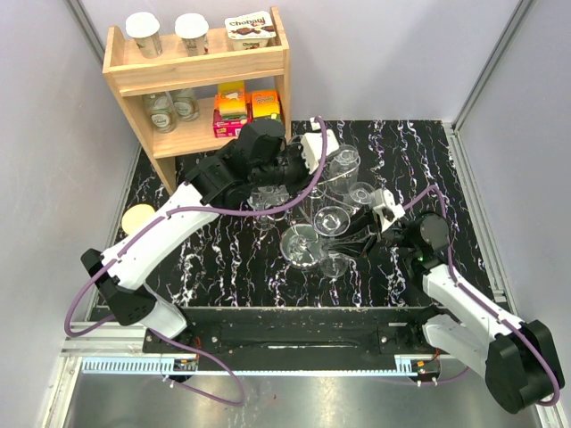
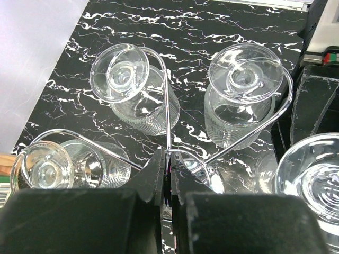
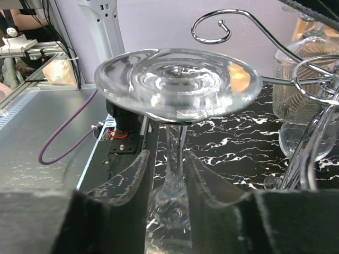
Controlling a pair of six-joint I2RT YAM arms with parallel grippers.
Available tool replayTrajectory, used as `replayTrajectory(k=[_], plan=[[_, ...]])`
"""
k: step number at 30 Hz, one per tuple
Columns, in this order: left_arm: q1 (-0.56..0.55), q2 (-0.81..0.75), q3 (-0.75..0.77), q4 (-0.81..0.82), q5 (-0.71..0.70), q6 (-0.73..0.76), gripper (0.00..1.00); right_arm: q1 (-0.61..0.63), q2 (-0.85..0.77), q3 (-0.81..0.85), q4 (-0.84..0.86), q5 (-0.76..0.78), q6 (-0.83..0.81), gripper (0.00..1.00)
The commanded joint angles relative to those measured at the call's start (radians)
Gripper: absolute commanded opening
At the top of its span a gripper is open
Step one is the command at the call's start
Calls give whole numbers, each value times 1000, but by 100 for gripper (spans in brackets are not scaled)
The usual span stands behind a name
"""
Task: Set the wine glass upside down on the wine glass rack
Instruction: Turn the wine glass upside down at the wine rack.
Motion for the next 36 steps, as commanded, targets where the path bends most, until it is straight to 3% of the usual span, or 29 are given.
replayTrajectory(k=[1, 8, 12, 14, 18, 22, 30, 36], plan=[[-19, 21, -25, -92, 49, 61, 0, -11, -1, 5, -39, -17, -46, 43], [-19, 12, -10, -94, 46, 54, 0, -13, -10, 58, -140, -66, -49, 69], [-16, 4, 44, -98, 43, 54, 0, -18, -21, 111, -290, -89, -88, 70], [-11, 4, 77, -108, 53, 55, 0, -18, -18, 175, -506, -102, -189, 70], [-2, -2, 131, -117, 73, 52, 0, -15, -33, 367, -1247, -48, -746, 67], [4, -2, 160, -120, 80, 52, 0, -15, -92, 439, -1582, 3, -930, 67], [9, 9, 211, -123, 96, 41, 7, -15, -161, 436, -1786, 123, -1078, 73], [16, 18, 229, -123, 86, 41, 0, -15, -213, 450, -1848, 238, -1087, 74]])
